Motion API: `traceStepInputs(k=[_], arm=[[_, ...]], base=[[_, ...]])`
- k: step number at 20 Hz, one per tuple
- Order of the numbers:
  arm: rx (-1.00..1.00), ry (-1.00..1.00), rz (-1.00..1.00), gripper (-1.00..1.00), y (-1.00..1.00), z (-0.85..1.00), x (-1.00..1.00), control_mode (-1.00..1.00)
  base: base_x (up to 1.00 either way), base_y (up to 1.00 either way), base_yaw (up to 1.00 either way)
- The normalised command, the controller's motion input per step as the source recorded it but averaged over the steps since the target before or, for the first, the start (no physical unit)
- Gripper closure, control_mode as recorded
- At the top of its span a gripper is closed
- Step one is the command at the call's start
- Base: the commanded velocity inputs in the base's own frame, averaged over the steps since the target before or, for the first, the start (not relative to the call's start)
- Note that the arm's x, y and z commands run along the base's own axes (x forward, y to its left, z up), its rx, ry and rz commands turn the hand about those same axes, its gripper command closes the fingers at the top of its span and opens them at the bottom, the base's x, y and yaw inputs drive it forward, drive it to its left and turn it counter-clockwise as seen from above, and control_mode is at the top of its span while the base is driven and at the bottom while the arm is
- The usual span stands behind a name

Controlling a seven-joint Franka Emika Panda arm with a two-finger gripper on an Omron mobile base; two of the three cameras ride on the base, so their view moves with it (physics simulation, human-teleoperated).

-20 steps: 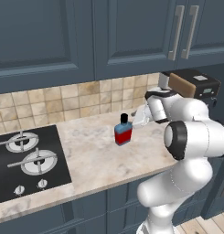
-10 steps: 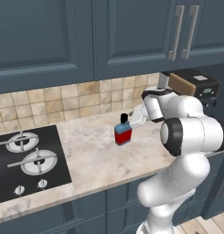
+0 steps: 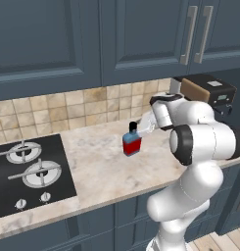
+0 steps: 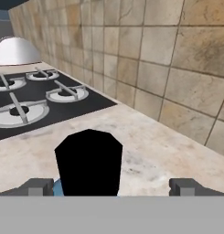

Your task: Move the drinks to the dining counter.

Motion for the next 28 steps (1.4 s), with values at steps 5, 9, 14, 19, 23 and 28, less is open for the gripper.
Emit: traceStepInputs(k=[5,9,14,19,23,28], arm=[[0.00,0.03,0.00,-1.00,0.21,0.00,0.00,-1.00],[0.00,0.02,0.00,-1.00,0.22,0.00,0.00,-1.00],[0.00,0.02,0.00,-1.00,0.05,0.00,0.00,-1.00],[0.00,0.00,0.00,-1.00,0.00,0.00,0.00,-1.00],[0.00,0.00,0.00,1.00,0.00,0.00,0.00,-1.00],[0.00,0.00,0.00,1.00,0.00,0.00,0.00,-1.00]], base=[[0.00,0.00,0.00],[0.00,0.00,0.00],[0.00,0.00,0.00],[0.00,0.00,0.00],[0.00,0.00,0.00],[0.00,0.00,0.00]])
